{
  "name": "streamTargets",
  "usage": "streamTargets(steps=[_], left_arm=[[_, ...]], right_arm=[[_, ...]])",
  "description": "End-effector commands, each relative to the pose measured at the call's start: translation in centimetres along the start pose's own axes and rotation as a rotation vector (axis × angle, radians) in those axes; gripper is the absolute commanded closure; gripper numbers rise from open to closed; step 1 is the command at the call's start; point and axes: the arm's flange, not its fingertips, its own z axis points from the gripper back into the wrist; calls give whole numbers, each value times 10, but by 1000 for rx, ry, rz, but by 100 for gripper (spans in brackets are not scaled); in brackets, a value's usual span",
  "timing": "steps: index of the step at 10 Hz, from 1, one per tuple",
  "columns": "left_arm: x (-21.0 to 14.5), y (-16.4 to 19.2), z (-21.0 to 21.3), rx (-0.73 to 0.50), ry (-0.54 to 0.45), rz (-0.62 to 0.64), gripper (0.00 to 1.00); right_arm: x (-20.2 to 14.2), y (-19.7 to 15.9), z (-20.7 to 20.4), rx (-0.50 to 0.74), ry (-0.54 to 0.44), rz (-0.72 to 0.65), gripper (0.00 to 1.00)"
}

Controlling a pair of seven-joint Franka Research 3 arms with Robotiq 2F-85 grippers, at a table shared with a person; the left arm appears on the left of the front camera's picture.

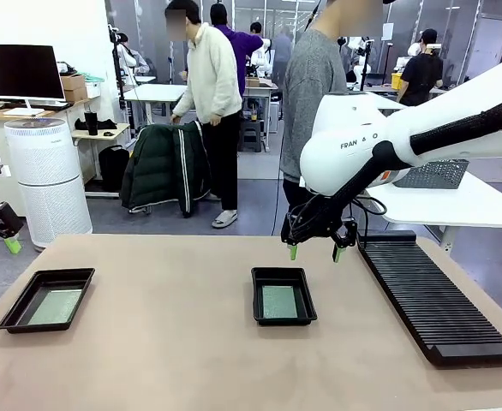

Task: Inspect and transfer BCBs to ESD trays.
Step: Pick up the ESD tray and place it on the left side of the table.

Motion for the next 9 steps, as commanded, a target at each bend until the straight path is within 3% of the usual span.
streamTargets(steps=[1, 9], left_arm=[[0, 2, -2, -2, -14, -3, 0], [0, 2, -2, -2, -14, -3, 0]], right_arm=[[-2, 0, 0, 1, -1, 0, 0], [-2, 0, 0, 1, -1, 0, 0]])
